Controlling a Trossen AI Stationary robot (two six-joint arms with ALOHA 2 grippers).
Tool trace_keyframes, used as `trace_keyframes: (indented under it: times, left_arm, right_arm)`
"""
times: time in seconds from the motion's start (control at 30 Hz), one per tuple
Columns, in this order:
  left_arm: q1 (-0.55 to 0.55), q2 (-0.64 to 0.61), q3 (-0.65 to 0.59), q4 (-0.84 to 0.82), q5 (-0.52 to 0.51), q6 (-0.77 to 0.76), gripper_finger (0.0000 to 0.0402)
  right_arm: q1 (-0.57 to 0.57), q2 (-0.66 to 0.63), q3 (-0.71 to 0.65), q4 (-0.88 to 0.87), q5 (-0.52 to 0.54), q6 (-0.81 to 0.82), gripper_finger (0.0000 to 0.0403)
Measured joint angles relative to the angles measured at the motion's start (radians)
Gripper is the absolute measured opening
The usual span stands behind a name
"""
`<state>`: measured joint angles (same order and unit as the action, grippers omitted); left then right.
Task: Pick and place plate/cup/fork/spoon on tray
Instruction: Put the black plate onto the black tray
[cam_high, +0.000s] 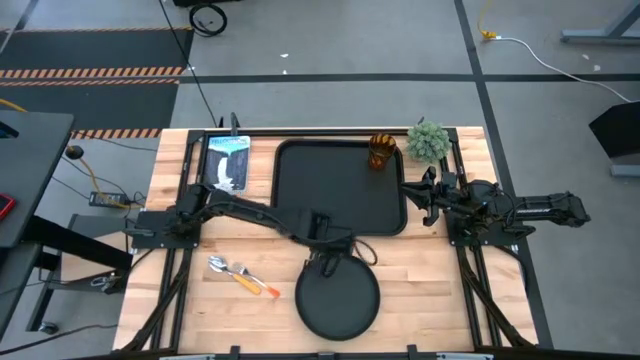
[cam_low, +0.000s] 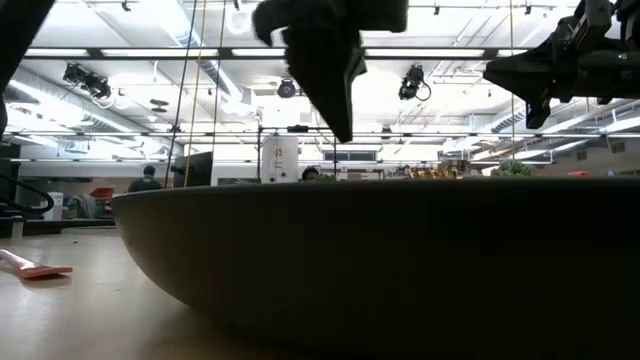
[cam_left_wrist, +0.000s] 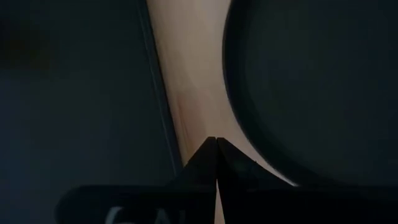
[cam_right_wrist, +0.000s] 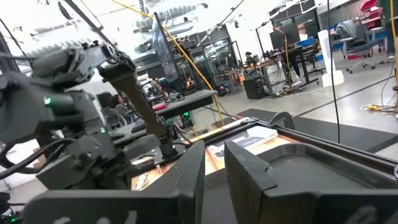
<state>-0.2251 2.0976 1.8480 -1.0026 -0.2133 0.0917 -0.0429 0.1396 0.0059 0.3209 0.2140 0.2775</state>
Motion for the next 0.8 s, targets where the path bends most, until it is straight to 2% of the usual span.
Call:
trace_keyframes:
  times: [0.17, 0.27, 0.43, 0.57, 0.8]
  left_arm:
    - [-0.022, -0.135, -0.201, 0.152, -0.016, -0.114, 0.0006]
    - [-0.020, -0.223, -0.296, 0.181, -0.011, -0.265, 0.0012]
    - [-0.023, -0.290, -0.419, 0.225, -0.016, -0.570, 0.0032]
    - [-0.045, -0.297, -0.471, 0.277, 0.005, -0.733, 0.0075]
    - [-0.067, -0.263, -0.482, 0.324, 0.013, -0.994, 0.0171]
  right_arm:
    - [0.000, 0.004, 0.000, -0.001, 0.001, 0.000, 0.0068]
    - [0.000, 0.004, 0.000, -0.001, 0.001, 0.000, 0.0068]
    - [0.000, 0.004, 0.000, 0.000, 0.000, 0.000, 0.0068]
    - [0.000, 0.004, 0.000, 0.000, 0.001, 0.000, 0.0068]
    - [0.000, 0.005, 0.000, 0.013, 0.001, 0.000, 0.0068]
